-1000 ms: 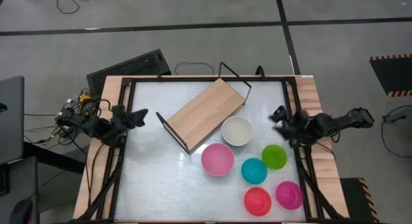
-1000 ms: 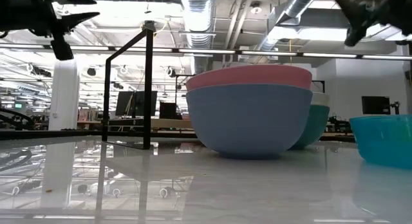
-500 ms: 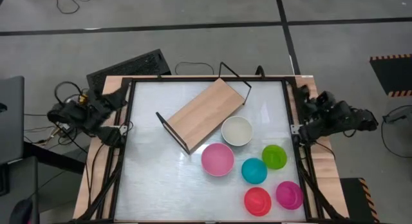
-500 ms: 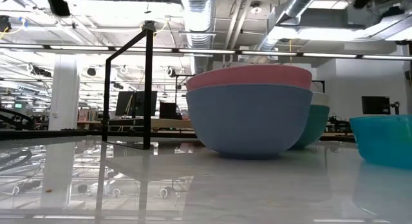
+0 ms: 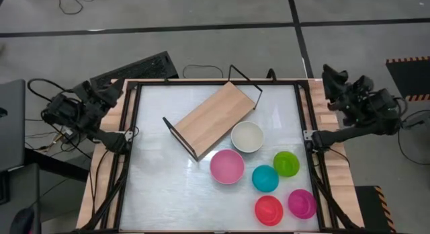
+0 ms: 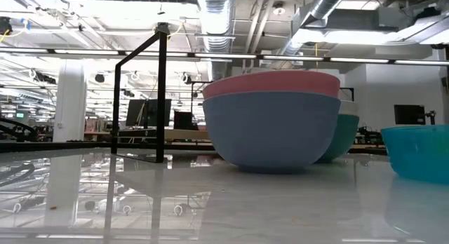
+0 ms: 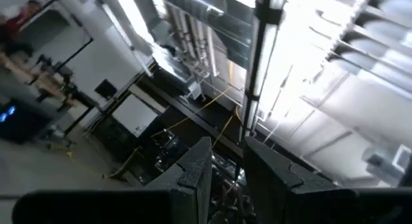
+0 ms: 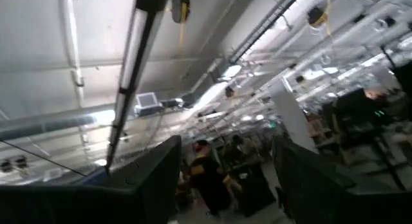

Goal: Place and stack bowls onto a shelf
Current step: Put the white bowl on the shelf

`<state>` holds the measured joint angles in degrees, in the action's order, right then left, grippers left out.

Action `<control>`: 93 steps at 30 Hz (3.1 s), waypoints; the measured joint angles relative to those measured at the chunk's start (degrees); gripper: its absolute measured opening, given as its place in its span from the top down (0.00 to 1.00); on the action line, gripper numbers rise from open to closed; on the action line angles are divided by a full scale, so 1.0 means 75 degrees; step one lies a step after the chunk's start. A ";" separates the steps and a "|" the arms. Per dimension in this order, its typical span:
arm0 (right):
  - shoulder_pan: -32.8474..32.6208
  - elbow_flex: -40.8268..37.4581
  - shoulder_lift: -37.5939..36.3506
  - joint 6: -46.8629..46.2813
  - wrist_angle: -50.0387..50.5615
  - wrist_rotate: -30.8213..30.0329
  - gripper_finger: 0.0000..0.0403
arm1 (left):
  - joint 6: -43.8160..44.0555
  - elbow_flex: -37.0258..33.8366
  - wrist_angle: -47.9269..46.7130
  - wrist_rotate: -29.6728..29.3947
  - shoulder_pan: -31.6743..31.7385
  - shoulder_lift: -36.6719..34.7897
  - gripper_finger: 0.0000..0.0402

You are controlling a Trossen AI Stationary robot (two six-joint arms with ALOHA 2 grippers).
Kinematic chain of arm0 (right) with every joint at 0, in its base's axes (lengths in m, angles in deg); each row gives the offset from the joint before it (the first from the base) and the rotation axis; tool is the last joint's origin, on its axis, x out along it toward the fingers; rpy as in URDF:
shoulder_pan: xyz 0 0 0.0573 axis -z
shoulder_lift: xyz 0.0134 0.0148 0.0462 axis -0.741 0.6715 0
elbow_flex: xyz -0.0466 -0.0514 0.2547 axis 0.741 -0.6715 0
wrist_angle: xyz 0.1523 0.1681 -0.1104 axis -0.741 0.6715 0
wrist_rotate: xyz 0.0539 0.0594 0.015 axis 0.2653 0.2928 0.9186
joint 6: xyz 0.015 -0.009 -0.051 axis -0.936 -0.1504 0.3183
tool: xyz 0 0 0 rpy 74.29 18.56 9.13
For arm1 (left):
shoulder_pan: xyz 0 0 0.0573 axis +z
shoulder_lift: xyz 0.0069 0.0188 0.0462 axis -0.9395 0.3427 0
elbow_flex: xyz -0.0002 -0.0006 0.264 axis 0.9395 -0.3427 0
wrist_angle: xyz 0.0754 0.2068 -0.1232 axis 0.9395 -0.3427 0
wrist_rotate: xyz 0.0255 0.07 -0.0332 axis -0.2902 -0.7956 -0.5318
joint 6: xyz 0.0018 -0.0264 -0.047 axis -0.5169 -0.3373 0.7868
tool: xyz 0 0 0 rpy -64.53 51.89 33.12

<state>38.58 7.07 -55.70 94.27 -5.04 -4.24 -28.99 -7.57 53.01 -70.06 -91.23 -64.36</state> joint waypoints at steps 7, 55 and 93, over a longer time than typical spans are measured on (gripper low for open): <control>-0.0016 0.1475 0.0364 -0.0172 0.2958 -0.0608 0.33 | -0.0162 0.0346 0.0027 -0.0394 0.0002 0.0104 0.81; 0.1726 0.2962 0.8351 -0.8092 1.1971 0.4434 0.33 | -0.0300 0.0430 -0.2040 -0.3415 0.0002 0.0110 0.81; 0.1897 0.2337 0.8352 -0.8006 1.0419 0.4903 0.90 | -0.0295 0.0427 -0.2249 -0.3471 0.0002 0.0110 0.81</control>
<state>52.81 24.60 6.94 34.23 73.10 32.53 -31.20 -4.37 36.14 -96.09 -91.22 -63.54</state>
